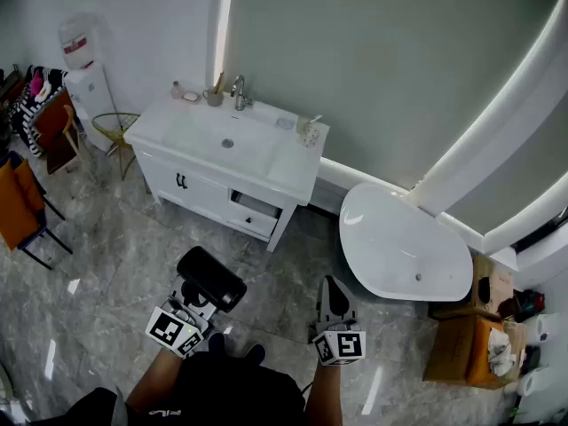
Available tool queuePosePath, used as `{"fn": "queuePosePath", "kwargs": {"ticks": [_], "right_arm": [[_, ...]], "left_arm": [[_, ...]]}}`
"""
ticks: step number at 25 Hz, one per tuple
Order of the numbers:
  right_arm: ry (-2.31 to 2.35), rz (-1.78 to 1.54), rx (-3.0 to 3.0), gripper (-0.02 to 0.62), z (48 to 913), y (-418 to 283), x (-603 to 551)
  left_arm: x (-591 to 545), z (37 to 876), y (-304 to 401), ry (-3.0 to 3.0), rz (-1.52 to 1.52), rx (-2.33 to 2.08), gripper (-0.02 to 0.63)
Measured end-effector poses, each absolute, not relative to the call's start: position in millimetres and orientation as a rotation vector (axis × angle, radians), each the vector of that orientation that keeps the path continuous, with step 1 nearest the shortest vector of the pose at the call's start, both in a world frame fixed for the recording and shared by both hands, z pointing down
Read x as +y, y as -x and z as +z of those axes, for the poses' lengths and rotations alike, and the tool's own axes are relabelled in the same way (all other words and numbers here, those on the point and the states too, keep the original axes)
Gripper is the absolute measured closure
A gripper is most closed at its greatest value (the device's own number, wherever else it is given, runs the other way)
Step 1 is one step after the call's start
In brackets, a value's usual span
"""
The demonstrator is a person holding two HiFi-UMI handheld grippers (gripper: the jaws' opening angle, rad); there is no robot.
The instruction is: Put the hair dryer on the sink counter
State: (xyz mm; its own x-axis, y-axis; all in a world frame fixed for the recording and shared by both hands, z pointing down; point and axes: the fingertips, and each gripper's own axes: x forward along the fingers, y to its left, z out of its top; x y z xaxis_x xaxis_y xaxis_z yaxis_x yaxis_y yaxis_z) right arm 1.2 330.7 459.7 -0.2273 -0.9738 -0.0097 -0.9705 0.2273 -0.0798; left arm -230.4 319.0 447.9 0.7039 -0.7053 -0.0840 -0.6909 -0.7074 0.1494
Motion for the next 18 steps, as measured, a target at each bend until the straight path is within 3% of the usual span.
{"fn": "queuePosePath", "kwargs": {"ticks": [18], "right_arm": [[1.849, -0.07, 2.445, 0.565, 452, -14, 353]], "left_arm": [[336, 444, 211, -2.804, -0.183, -1.155, 0.387]]}}
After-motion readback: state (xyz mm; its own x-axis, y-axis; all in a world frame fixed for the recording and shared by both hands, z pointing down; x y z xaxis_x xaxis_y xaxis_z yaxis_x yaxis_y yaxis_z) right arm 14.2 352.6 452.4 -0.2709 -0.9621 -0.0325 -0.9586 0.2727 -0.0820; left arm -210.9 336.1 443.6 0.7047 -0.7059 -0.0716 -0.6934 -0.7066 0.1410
